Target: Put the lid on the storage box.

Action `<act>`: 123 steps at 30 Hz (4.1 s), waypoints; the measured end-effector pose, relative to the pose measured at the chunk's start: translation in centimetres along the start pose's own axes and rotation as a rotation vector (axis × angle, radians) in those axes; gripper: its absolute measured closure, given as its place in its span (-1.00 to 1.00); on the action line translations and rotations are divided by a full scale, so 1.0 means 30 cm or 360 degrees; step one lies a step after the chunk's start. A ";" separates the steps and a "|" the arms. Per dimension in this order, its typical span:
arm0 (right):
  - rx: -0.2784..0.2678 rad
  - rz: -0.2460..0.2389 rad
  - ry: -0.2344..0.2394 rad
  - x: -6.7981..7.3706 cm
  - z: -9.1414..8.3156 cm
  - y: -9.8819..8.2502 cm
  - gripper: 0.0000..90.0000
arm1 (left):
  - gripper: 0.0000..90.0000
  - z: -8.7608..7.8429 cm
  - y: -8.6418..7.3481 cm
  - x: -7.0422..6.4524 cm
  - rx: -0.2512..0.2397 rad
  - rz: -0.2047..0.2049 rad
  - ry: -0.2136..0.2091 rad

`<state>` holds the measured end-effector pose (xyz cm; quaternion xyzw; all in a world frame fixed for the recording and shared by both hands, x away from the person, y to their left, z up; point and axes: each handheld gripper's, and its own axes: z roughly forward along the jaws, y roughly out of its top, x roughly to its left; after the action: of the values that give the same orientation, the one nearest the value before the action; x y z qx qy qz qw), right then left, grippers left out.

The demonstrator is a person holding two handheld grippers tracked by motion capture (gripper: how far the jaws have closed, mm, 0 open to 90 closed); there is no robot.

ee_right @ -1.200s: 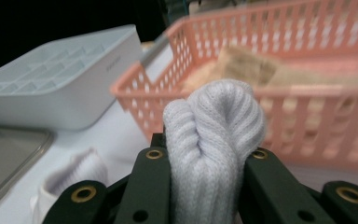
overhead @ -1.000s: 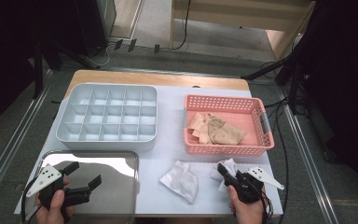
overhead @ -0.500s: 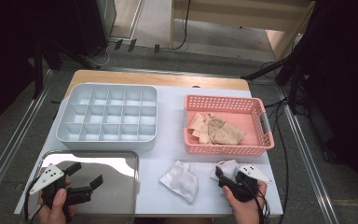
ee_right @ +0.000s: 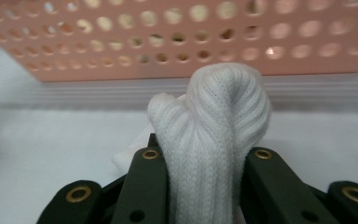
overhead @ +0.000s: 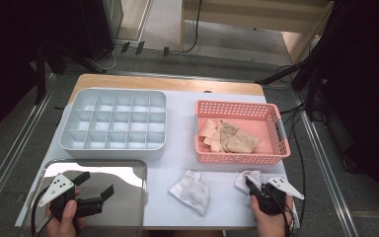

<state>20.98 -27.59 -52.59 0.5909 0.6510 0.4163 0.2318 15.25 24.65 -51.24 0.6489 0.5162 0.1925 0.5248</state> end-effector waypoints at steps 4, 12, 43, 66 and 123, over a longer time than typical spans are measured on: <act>-0.0014 0.0042 -0.0030 -0.051 -0.006 -0.002 0.70 | -1.00 0.019 0.000 -0.008 0.0017 0.0014 0.0009; -0.0049 0.0108 0.0068 -0.089 -0.031 0.020 -0.29 | -1.00 0.043 0.010 -0.030 0.0020 -0.0018 -0.0049; -0.0129 0.0001 0.0466 0.238 -0.102 0.034 0.10 | -0.90 0.249 0.072 -0.240 0.0112 0.0124 -0.0302; 0.0039 -0.0225 0.0710 0.510 0.004 -0.098 0.89 | -0.32 0.267 0.036 -0.270 0.0204 0.0056 -0.0428; 0.0209 -0.0043 0.0702 0.410 0.119 -0.065 0.64 | 1.00 0.312 -0.009 -0.400 0.0419 0.0201 -0.0476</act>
<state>20.30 -14.72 -53.80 0.4908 0.7194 0.4889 0.0505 17.83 9.65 -51.49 0.7644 0.4113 0.0574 0.4932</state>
